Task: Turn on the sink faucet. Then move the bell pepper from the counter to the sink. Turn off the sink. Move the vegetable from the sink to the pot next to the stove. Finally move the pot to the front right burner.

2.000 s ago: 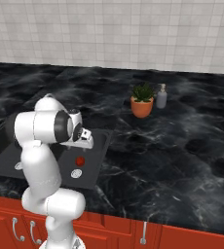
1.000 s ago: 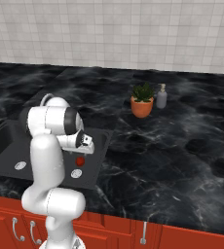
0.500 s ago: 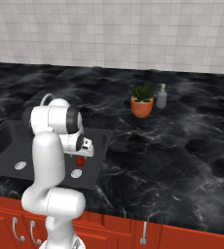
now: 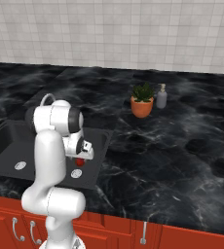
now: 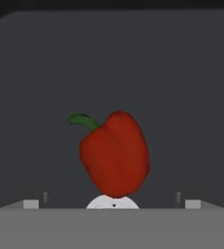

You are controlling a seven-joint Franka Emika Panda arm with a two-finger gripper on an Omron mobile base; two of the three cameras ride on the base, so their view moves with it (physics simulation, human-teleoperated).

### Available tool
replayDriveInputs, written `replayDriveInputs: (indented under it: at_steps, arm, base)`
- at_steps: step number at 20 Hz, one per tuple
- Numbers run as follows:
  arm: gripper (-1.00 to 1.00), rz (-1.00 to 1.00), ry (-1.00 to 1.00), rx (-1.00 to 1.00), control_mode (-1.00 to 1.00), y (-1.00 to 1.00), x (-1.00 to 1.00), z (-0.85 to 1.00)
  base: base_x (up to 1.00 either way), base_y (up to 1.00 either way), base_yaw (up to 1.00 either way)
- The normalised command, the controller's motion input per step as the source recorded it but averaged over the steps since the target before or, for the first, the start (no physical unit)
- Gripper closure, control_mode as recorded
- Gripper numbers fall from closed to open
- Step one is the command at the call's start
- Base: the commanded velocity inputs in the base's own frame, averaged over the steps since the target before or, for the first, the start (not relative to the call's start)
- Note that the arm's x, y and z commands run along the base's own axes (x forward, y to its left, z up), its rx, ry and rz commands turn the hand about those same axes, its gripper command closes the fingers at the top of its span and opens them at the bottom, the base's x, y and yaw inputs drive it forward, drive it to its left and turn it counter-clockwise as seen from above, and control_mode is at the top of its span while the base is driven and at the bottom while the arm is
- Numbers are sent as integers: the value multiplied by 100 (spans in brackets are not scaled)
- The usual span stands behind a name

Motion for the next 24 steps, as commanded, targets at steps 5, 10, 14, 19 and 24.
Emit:
replayDriveInputs:
  at_steps: [5, 10, 14, 19, 24]
  arm:
    - [-100, 0, 0, 0, -100, 0, 4, -16]
    - [-100, 0, 0, 0, -100, 0, 9, -14]
    - [-100, 0, 0, 0, -100, 0, 13, -13]
    - [-100, 0, 0, 0, -100, 2, 10, -15]
    - [-100, 0, 0, 0, -100, 1, 1, -15]
  base:
    - [0, 0, 0]
    - [0, 0, 0]
    - [0, 0, 0]
    - [0, 0, 0]
    - [0, 0, 0]
